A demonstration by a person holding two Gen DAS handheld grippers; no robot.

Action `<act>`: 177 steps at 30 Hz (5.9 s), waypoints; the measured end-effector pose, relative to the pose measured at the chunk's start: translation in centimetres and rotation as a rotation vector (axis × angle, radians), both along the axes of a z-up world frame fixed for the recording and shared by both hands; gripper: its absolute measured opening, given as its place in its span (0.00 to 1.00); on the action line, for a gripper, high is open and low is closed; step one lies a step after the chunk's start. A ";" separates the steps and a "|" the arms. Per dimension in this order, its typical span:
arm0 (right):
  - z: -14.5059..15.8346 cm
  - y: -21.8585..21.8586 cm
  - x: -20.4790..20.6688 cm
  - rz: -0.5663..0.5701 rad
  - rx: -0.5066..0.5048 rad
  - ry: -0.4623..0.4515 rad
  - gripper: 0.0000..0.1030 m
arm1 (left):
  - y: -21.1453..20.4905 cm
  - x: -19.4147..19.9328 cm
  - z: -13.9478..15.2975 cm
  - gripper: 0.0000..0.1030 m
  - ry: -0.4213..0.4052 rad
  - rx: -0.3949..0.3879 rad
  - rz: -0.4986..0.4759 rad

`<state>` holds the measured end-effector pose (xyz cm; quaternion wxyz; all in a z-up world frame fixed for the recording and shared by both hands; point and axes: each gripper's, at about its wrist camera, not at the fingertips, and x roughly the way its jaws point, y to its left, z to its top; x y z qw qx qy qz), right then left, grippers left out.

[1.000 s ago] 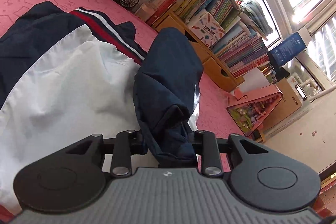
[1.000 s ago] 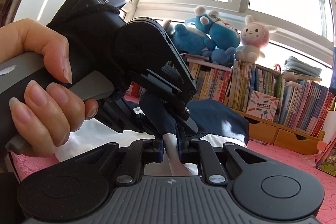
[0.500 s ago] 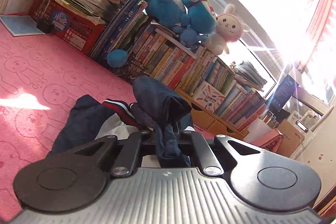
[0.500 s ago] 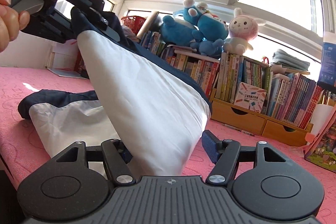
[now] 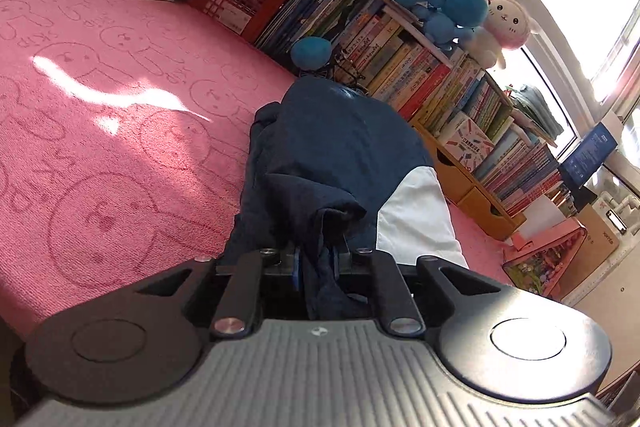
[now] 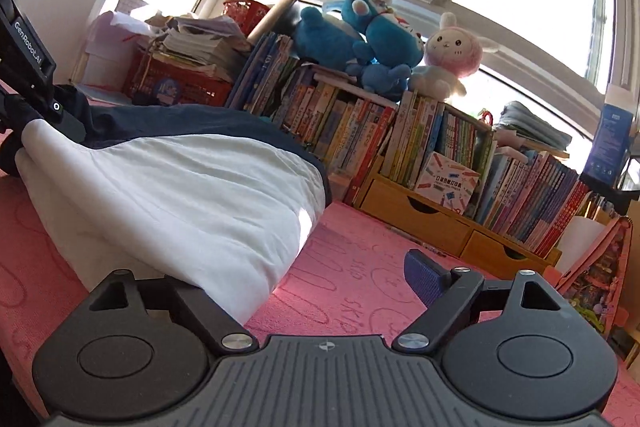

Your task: Fold clothes

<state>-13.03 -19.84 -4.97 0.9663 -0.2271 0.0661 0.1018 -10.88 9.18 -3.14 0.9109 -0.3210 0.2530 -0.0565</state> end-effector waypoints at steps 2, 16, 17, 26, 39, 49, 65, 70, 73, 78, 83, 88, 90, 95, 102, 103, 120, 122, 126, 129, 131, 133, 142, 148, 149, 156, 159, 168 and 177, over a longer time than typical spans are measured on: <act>0.2 -0.3 0.0 -0.015 -0.090 -0.044 0.84 | -0.3 -0.2 -0.2 0.13 -0.003 -0.023 -0.029; -1.5 2.0 -0.5 0.048 -0.238 -0.060 0.83 | 0.7 -1.3 1.9 0.13 -0.086 0.035 0.009; -1.6 2.3 -0.5 0.059 -0.246 -0.063 0.83 | 0.5 -1.3 1.9 0.13 -0.082 0.057 0.005; -2.0 1.6 -0.3 0.065 -0.228 -0.002 0.84 | -0.1 -0.8 0.5 0.14 -0.008 0.188 0.000; -0.1 -3.1 0.6 0.023 -0.237 -0.016 0.87 | -1.8 -0.9 -0.5 0.22 0.018 0.213 -0.088; -0.1 -8.5 4.5 0.027 0.084 0.343 0.72 | -2.9 -1.9 -1.2 0.33 0.006 0.230 -0.153; 6.5 -4.8 2.1 0.425 0.262 0.307 0.78 | -3.0 -3.1 -1.6 0.33 -0.032 0.244 -0.182; 3.5 3.9 3.5 0.520 0.103 0.351 0.38 | -1.9 -3.3 -1.4 0.33 -0.011 0.180 -0.199; 0.7 6.7 3.6 0.555 0.056 0.420 0.33 | 0.4 -3.7 -0.7 0.32 0.004 0.117 -0.181; -0.3 7.0 2.6 0.578 0.044 0.399 0.29 | 1.0 -2.7 4.1 0.31 -0.133 0.257 -0.017; -0.4 6.7 2.7 0.592 0.066 0.418 0.29 | -5.5 3.3 7.5 0.40 -0.323 0.422 -0.235; -0.3 6.6 2.5 0.591 0.066 0.409 0.29 | -8.3 10.9 5.1 0.40 -0.165 0.494 -0.353; -0.3 6.4 2.5 0.592 0.073 0.412 0.29 | -7.8 13.1 3.3 0.40 -0.077 0.552 -0.325; -0.1 6.1 2.7 0.596 0.089 0.424 0.30 | -6.4 12.9 1.7 0.43 -0.067 0.692 -0.224; 0.1 6.0 3.0 0.601 0.101 0.436 0.30 | -1.6 14.8 -0.7 0.47 0.089 0.694 -0.029; 0.1 6.1 3.0 0.601 0.102 0.437 0.30 | -1.4 14.6 -0.6 0.47 0.091 0.687 -0.026; 0.0 6.0 3.3 0.578 0.122 0.438 0.38 | -6.5 10.4 3.3 0.81 -0.045 0.471 -0.294; 0.0 6.0 3.3 0.577 0.121 0.437 0.39 | -7.9 11.6 2.1 0.82 0.017 0.540 -0.287; 0.1 5.9 3.5 0.571 0.132 0.447 0.41 | -9.0 12.3 1.1 0.91 0.066 0.634 -0.269; 0.2 5.6 3.8 0.574 0.145 0.460 0.45 | -8.6 12.6 0.7 0.95 0.078 0.626 -0.279; 0.3 5.3 3.7 0.575 0.151 0.464 0.56 | -8.2 12.8 0.1 0.98 0.080 0.613 -0.278; 0.5 4.4 3.3 0.568 0.167 0.468 0.68 | -7.9 12.8 -0.2 0.99 0.077 0.593 -0.279; 2.6 -3.8 1.0 0.411 0.281 0.424 0.83 | -7.3 11.9 -0.6 1.00 0.037 0.567 -0.261; 2.8 -8.4 0.3 0.231 0.271 0.394 0.86 | -5.9 7.3 1.8 0.92 -0.011 0.546 -0.200; 2.6 -9.0 0.2 0.212 0.261 0.396 0.87 | -5.7 6.5 2.2 0.92 -0.020 0.542 -0.190; 0.7 -10.8 -0.6 0.147 0.171 0.418 0.87 | -4.4 0.7 4.6 0.96 -0.081 0.529 -0.125; 0.3 -9.6 -0.2 0.153 0.138 0.399 0.87 | -4.8 -2.9 4.7 1.00 -0.121 0.558 -0.114; 0.3 -6.8 2.2 0.175 0.143 0.357 0.87 | -7.3 -5.6 3.0 1.00 -0.060 0.590 -0.199; -0.1 -6.3 3.2 0.179 0.170 0.373 0.87 | -14.5 -6.7 0.6 1.00 -0.188 1.036 -0.387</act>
